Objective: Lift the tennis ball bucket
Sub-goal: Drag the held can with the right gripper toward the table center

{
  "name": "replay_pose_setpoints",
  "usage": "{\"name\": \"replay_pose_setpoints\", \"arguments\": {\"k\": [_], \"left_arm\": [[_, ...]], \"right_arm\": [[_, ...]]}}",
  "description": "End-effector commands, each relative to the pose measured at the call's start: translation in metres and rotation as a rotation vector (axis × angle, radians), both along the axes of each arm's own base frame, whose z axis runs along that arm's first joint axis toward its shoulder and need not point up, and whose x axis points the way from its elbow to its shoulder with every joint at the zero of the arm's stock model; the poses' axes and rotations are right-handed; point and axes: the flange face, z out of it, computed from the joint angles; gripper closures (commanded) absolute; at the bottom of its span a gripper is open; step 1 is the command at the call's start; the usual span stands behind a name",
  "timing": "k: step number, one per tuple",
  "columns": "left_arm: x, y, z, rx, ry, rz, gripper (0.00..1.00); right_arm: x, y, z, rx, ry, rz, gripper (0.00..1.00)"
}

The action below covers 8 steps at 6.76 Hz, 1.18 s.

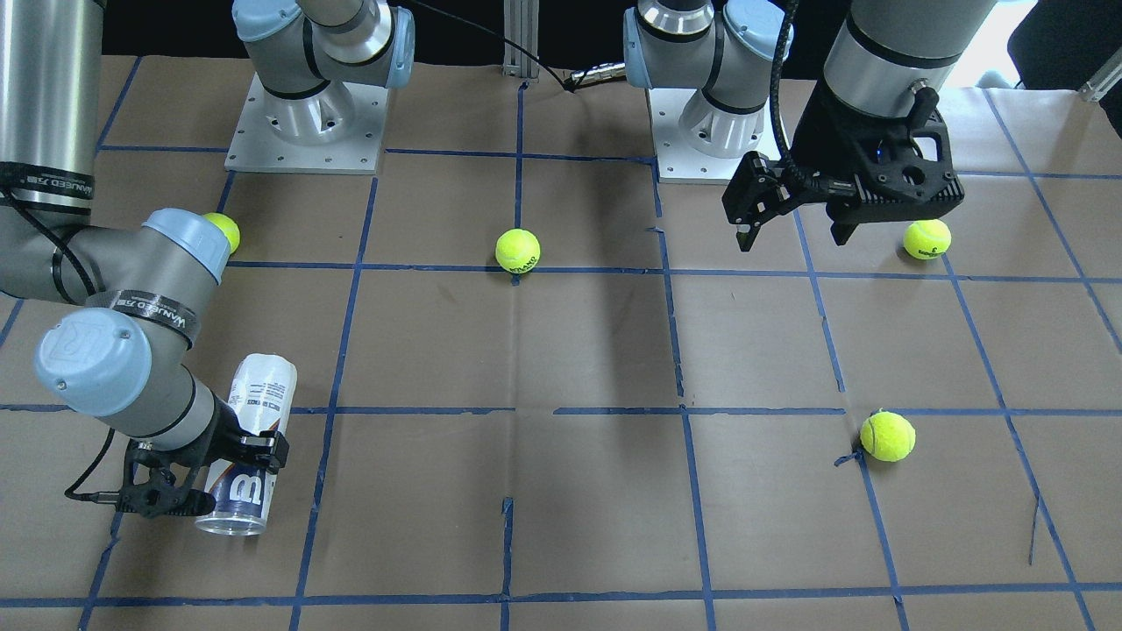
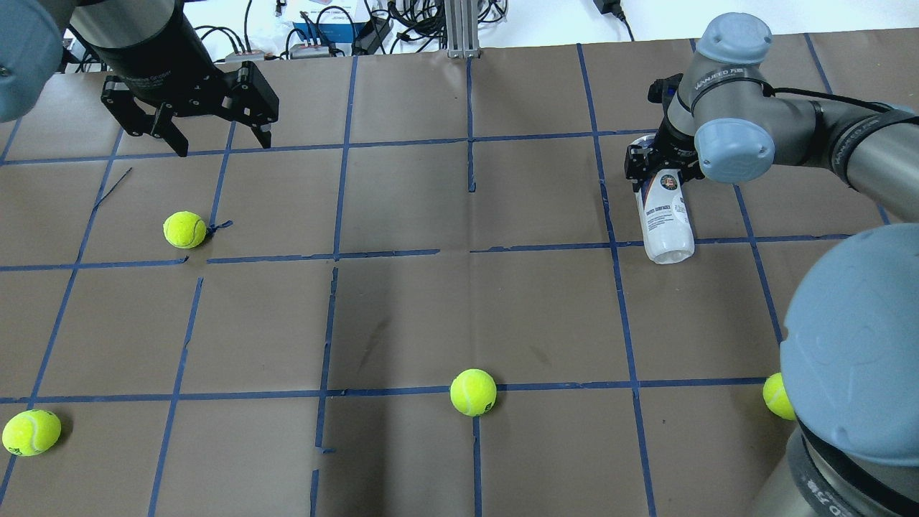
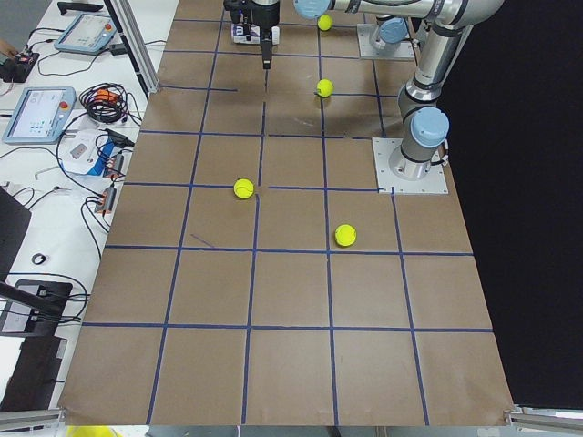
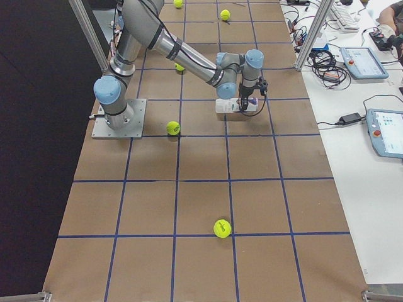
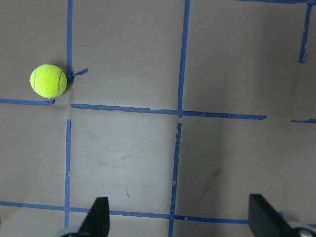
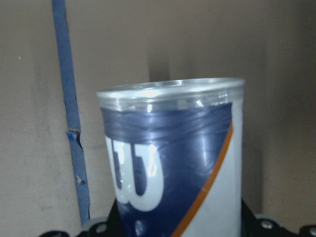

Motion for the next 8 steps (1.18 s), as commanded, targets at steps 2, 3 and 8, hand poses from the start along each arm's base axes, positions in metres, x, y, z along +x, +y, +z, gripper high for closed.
{"name": "replay_pose_setpoints", "arguments": {"k": [2, 3, 8], "left_arm": [[-0.001, 0.0, 0.0, 0.001, 0.0, -0.003, 0.0], [-0.002, 0.0, 0.0, 0.001, 0.0, -0.005, 0.0], [-0.002, 0.0, 0.0, 0.001, 0.0, -0.005, 0.0]], "right_arm": [[0.05, -0.006, 0.046, -0.032, 0.012, 0.0, 0.28], [0.09, -0.006, 0.059, -0.053, 0.015, 0.078, 0.28], [0.247, -0.032, 0.087, -0.16, 0.044, 0.943, 0.28]]}}
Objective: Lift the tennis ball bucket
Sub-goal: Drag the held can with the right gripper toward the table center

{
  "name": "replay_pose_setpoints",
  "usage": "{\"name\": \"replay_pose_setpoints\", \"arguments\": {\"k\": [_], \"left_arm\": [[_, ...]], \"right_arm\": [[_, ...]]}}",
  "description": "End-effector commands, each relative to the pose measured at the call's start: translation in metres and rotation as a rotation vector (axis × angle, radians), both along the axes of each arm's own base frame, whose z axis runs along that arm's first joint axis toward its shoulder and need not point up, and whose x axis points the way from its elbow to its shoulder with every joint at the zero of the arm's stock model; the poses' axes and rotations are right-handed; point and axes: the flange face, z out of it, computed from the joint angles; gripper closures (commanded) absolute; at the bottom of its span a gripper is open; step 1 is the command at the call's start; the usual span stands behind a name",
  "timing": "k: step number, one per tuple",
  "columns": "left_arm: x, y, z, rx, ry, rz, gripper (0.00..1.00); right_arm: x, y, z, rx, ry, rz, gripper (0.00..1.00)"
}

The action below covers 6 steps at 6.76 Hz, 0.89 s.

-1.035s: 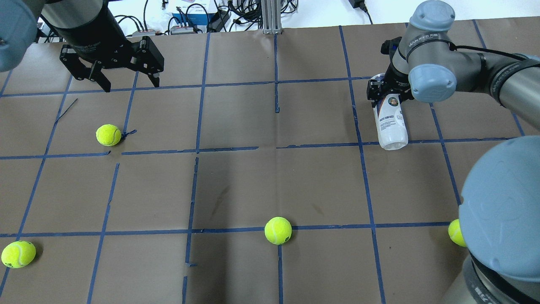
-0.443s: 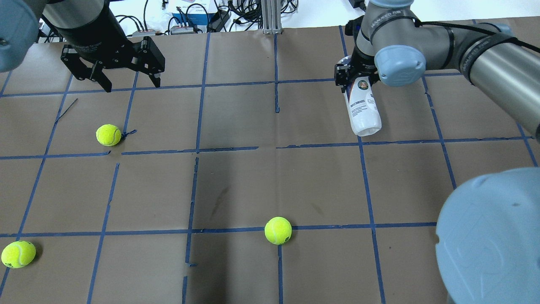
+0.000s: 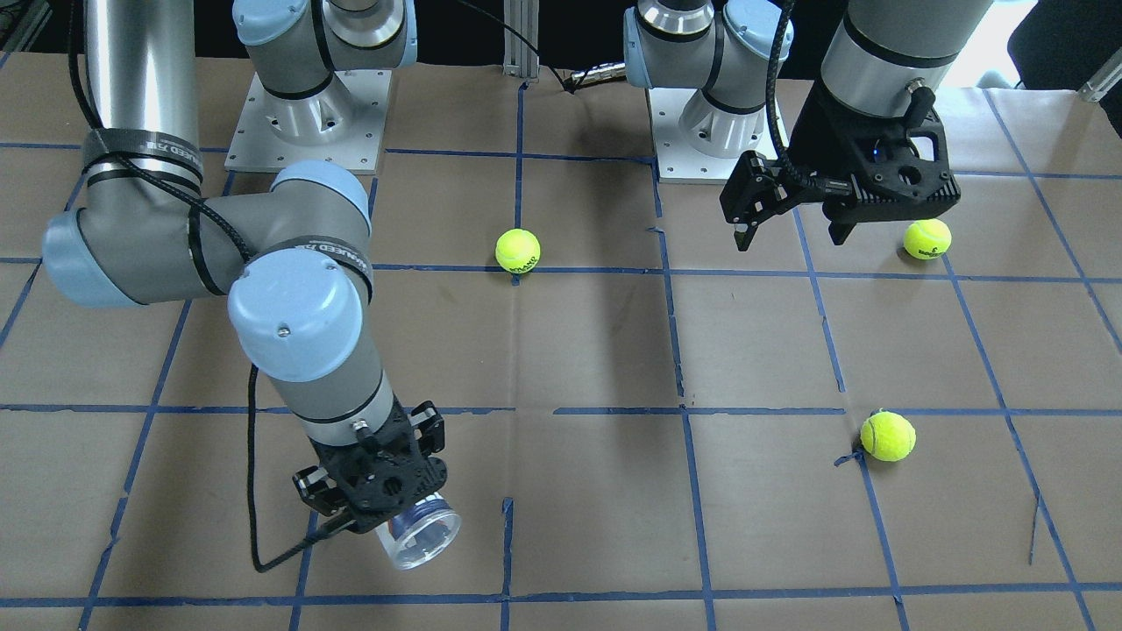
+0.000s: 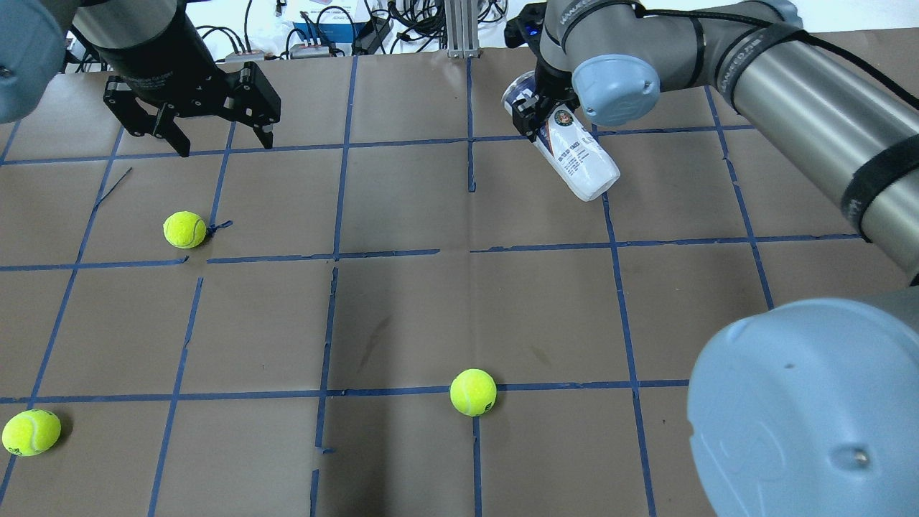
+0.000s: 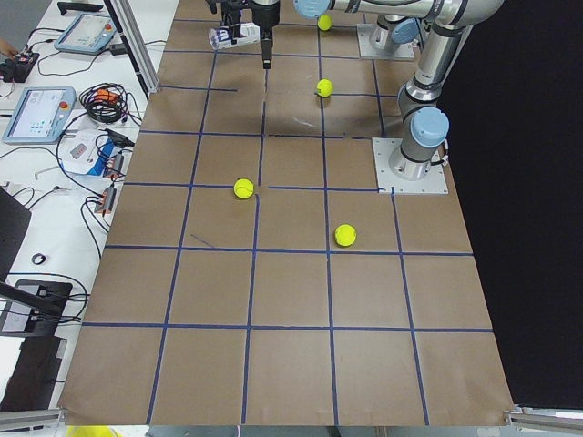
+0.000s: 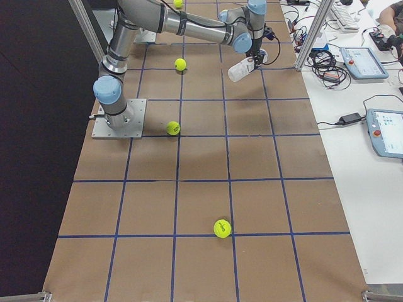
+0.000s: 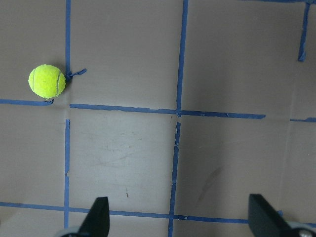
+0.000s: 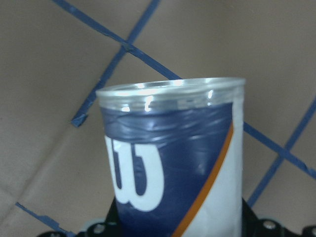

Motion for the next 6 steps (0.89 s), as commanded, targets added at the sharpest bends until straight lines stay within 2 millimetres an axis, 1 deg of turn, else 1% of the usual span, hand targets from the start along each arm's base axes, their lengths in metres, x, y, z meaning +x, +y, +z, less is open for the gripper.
{"name": "replay_pose_setpoints", "arguments": {"k": [1, 2, 3, 4, 6], "left_arm": [[0.0, 0.0, -0.001, 0.002, 0.0, -0.006, 0.0], [0.001, 0.0, -0.001, 0.002, 0.0, -0.006, 0.0], [0.001, 0.0, -0.001, 0.002, 0.0, -0.006, 0.0], [0.001, 0.0, -0.001, 0.002, 0.0, -0.006, 0.0], [0.001, 0.0, -0.001, 0.002, -0.002, -0.006, 0.0]], "right_arm": [[0.074, -0.007, -0.008, -0.065, 0.034, 0.364, 0.28], [0.095, -0.013, -0.015, -0.093, 0.057, 0.518, 0.28], [0.105, -0.017, -0.023, -0.114, 0.079, 0.666, 0.27], [0.114, -0.016, -0.033, -0.114, 0.087, 0.72, 0.27], [0.113, -0.017, -0.057, -0.085, 0.107, 0.768, 0.25]]}}
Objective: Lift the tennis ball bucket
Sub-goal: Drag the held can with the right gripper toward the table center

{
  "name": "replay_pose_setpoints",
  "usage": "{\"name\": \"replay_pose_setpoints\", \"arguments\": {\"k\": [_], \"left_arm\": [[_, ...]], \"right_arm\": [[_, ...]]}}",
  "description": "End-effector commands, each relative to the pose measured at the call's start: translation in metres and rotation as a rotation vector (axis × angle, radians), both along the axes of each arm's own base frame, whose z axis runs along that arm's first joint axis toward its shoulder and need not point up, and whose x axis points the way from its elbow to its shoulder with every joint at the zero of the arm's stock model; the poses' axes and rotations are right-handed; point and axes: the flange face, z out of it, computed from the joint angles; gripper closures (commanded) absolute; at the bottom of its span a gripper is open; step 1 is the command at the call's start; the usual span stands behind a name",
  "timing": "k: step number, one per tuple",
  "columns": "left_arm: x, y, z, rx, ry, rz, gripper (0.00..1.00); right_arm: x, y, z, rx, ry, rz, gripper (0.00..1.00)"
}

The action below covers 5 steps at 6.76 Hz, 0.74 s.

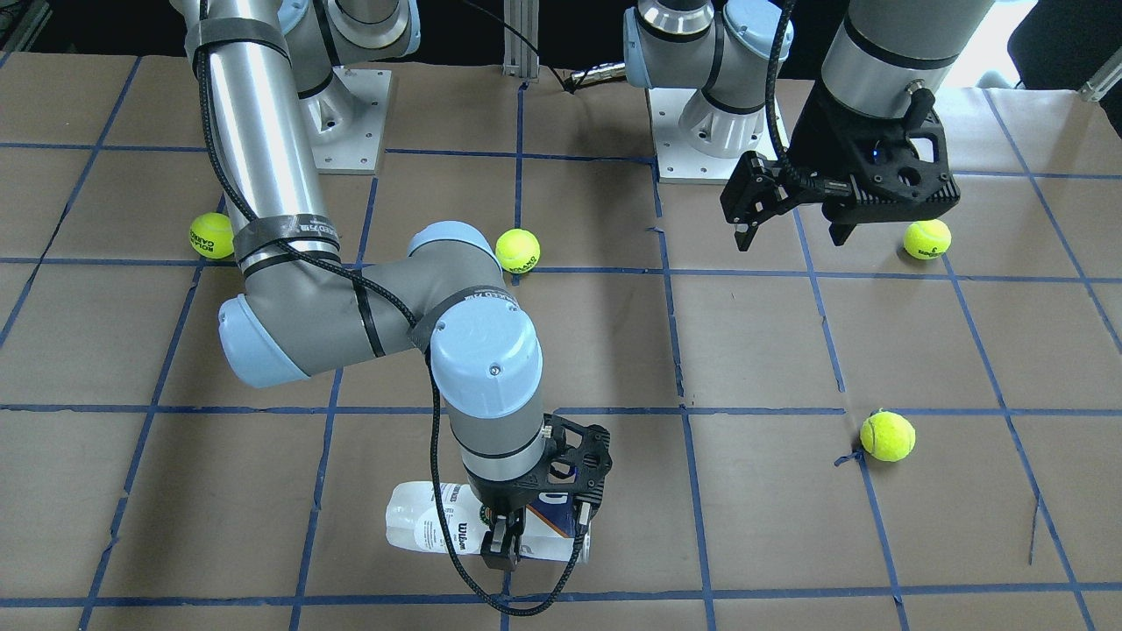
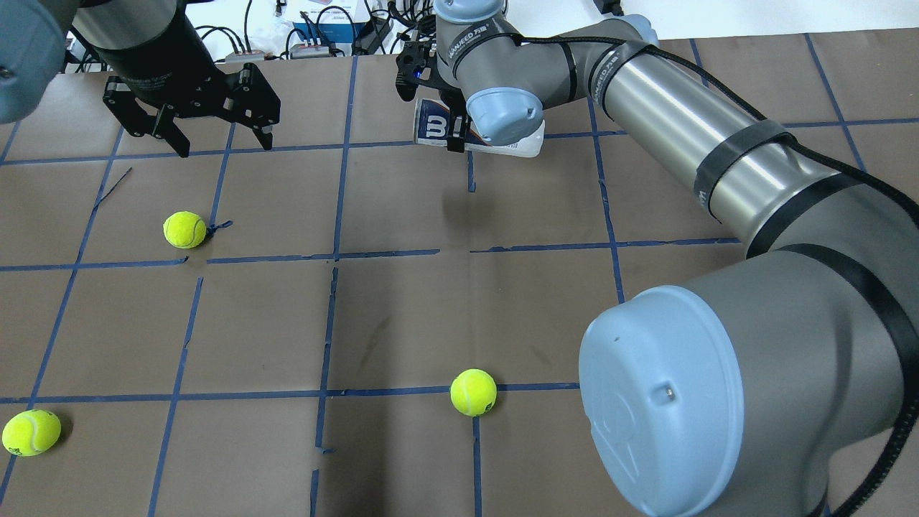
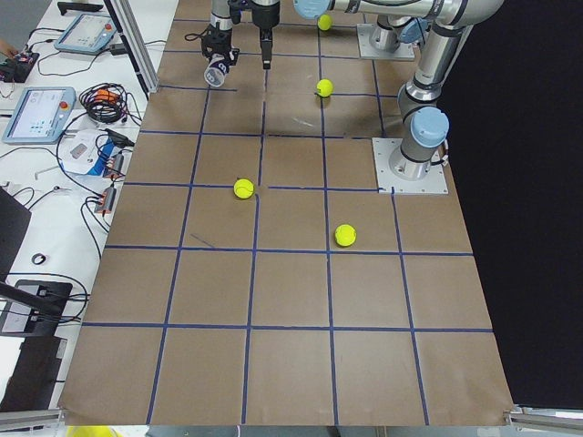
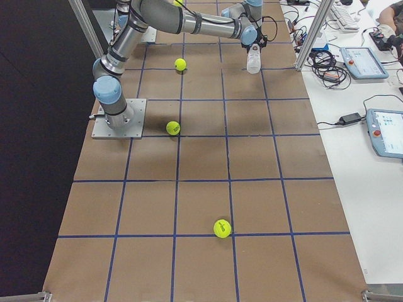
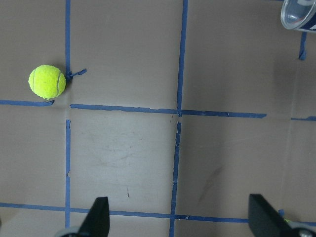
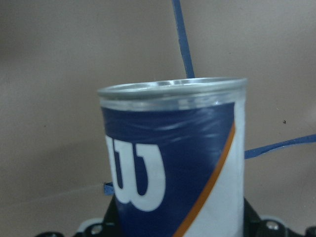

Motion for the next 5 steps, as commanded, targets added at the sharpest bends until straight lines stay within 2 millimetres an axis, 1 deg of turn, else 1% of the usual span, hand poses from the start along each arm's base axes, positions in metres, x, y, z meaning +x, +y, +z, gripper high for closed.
{"name": "replay_pose_setpoints", "arguments": {"k": [1, 2, 3, 5], "left_arm": [[0.0, 0.0, 0.0, 0.0, 0.0, 0.001, 0.0], [0.0, 0.0, 0.0, 0.0, 0.0, 0.001, 0.0], [0.001, 0.001, 0.001, 0.0, 0.0, 0.002, 0.0], [0.002, -0.001, 0.003, -0.004, 0.001, 0.002, 0.0]], "right_arm": [[0.001, -0.001, -0.023, 0.006, 0.03, 0.093, 0.25], [0.0, 0.003, -0.034, 0.014, 0.037, 0.129, 0.25], [-0.004, 0.012, -0.048, 0.023, 0.044, 0.152, 0.26], [-0.008, 0.024, -0.07, 0.029, 0.048, 0.149, 0.25]]}}
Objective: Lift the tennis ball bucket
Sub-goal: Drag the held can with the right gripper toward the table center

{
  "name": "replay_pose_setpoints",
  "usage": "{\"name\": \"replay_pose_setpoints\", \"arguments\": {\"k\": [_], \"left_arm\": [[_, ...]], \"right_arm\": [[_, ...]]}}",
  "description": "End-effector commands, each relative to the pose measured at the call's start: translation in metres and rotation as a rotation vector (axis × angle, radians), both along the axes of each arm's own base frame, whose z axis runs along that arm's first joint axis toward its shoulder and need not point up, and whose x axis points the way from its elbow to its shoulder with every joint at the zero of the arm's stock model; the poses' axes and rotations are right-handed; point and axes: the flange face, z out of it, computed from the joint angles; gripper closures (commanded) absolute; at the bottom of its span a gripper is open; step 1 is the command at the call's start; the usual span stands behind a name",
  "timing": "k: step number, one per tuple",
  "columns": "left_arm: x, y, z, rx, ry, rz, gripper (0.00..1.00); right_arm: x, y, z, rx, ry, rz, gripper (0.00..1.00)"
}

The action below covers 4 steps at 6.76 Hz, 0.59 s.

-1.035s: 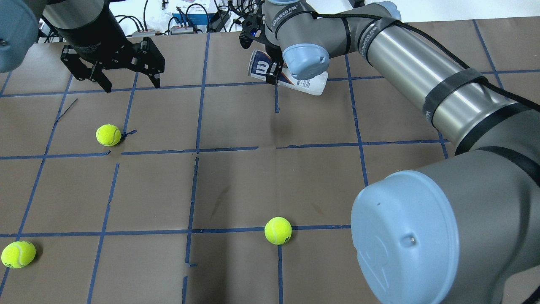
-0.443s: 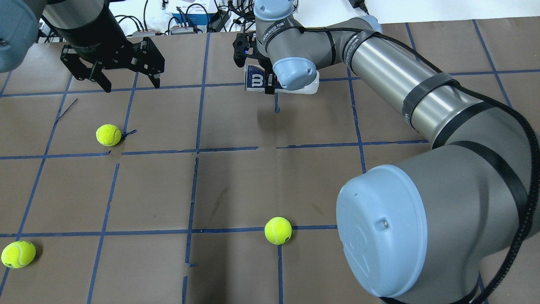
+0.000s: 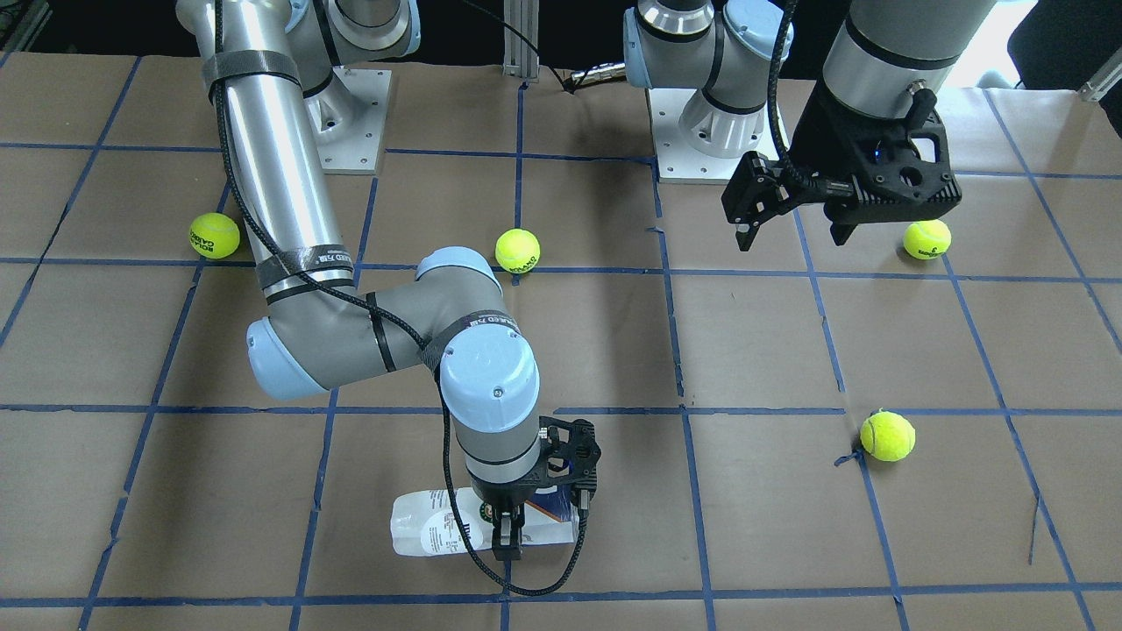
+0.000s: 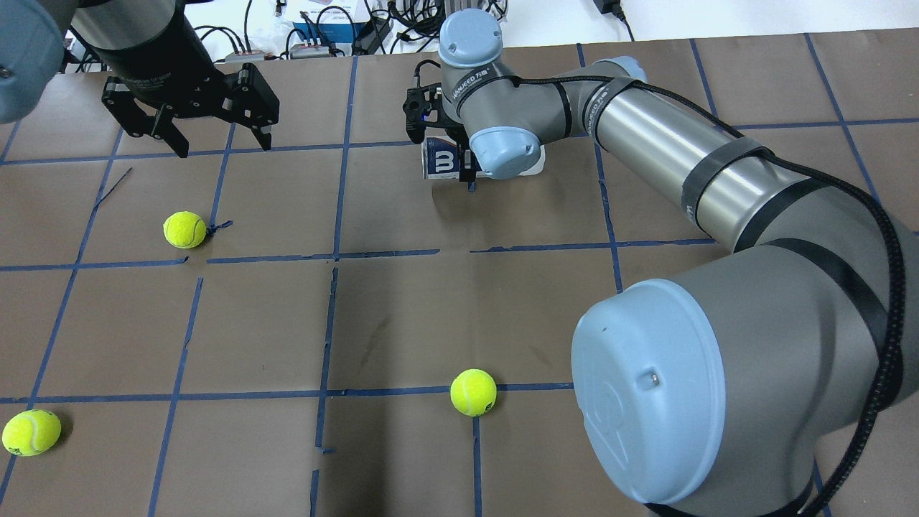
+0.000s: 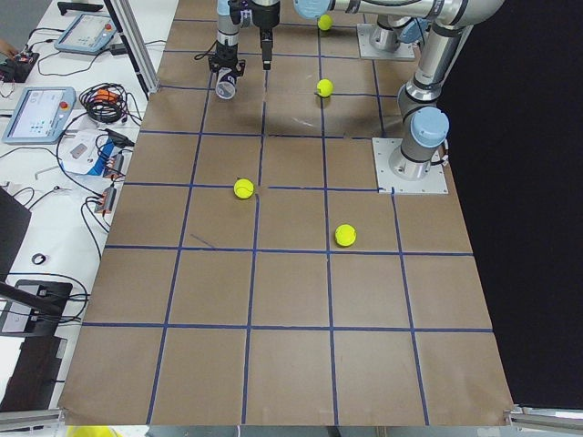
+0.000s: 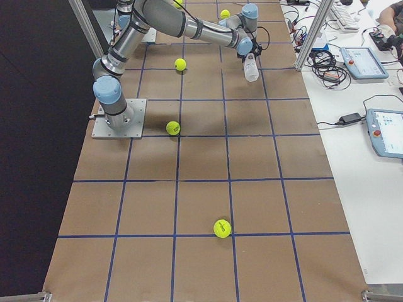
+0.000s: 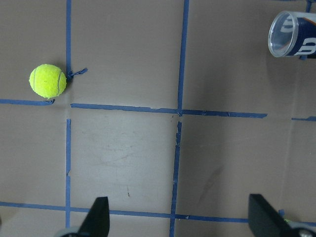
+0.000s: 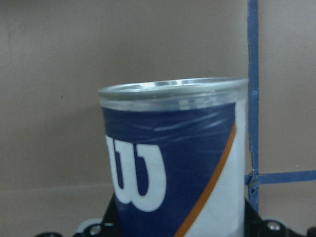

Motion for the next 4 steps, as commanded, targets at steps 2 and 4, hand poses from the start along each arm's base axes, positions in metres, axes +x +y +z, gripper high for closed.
{"name": "replay_pose_setpoints", "arguments": {"k": [2, 4], "left_arm": [[0.005, -0.009, 0.002, -0.006, -0.001, 0.009, 0.0], [-0.007, -0.024, -0.022, 0.05, 0.114, 0.015, 0.0]], "right_arm": [[-0.001, 0.01, -0.017, 0.009, -0.008, -0.013, 0.0], [-0.001, 0.008, -0.01, -0.011, -0.016, -0.019, 0.0]]}}
